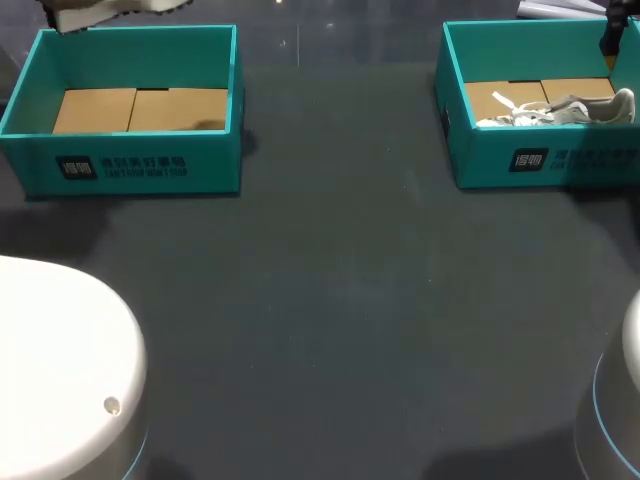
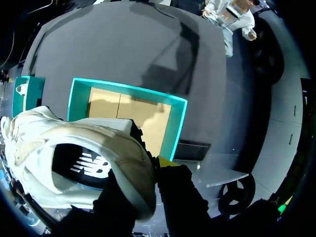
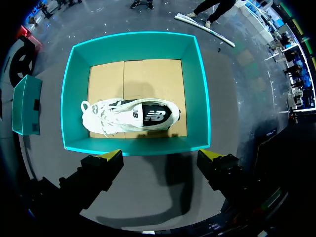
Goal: Take the shoe out of the shoebox, open the shoe tongue, remove and reinsert the insole, then place the shoe into the shoebox
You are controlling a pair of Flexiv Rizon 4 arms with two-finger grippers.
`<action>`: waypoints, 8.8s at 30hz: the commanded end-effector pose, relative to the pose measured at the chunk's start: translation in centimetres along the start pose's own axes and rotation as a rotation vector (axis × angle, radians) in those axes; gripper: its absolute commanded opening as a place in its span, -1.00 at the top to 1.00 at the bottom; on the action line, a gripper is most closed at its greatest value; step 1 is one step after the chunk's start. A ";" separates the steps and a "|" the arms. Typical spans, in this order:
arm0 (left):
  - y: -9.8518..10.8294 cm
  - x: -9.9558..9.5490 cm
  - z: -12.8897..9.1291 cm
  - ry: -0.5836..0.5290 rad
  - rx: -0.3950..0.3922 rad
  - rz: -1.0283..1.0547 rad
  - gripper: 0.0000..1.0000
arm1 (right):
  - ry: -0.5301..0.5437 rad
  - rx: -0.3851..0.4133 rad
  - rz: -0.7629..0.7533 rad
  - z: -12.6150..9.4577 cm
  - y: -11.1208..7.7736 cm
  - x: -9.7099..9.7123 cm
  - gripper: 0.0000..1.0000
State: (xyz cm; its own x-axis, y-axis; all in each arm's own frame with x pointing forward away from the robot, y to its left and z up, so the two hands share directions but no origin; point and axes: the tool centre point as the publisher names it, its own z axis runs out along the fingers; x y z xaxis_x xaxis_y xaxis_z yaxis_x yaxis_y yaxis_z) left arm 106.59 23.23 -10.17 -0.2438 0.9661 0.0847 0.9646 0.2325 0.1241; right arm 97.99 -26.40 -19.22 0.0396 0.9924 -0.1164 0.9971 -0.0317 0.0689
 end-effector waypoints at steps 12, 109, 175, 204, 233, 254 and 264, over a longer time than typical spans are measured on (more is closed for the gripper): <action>-5.1 -2.2 -0.2 0.021 -0.112 0.023 1.00 | 0.000 0.000 0.001 0.0 0.0 0.0 -1.00; -38.1 -19.4 6.4 0.150 -0.113 0.258 1.00 | 0.000 0.000 0.001 0.0 0.0 0.0 -1.00; -44.9 -22.9 18.1 0.156 0.030 0.272 1.00 | 0.000 0.000 0.001 0.0 0.0 0.0 -1.00; -44.9 -23.8 20.5 0.154 0.013 0.319 1.00 | 0.000 0.000 0.001 0.0 0.0 0.0 -1.00; -44.8 -22.3 14.6 -0.115 0.080 0.180 -1.00 | 0.000 0.000 0.001 0.0 0.0 0.0 -1.00; -44.0 -20.0 12.4 -0.297 0.289 -0.068 -1.00 | 0.000 0.000 0.001 0.0 0.0 0.0 -1.00; -43.3 -16.6 12.8 -0.417 0.562 -0.531 -1.00 | 0.000 0.000 0.001 0.0 0.0 0.0 -1.00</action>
State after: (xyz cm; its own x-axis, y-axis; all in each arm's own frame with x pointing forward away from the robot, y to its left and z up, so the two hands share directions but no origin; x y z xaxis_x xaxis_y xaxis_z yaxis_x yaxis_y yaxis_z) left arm 70.17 -2.61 -29.25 -0.5227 0.8391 -0.1506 0.8255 0.4541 -0.3353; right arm 97.98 -26.39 -19.22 0.0395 0.9924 -0.1165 0.9971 -0.0316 0.0688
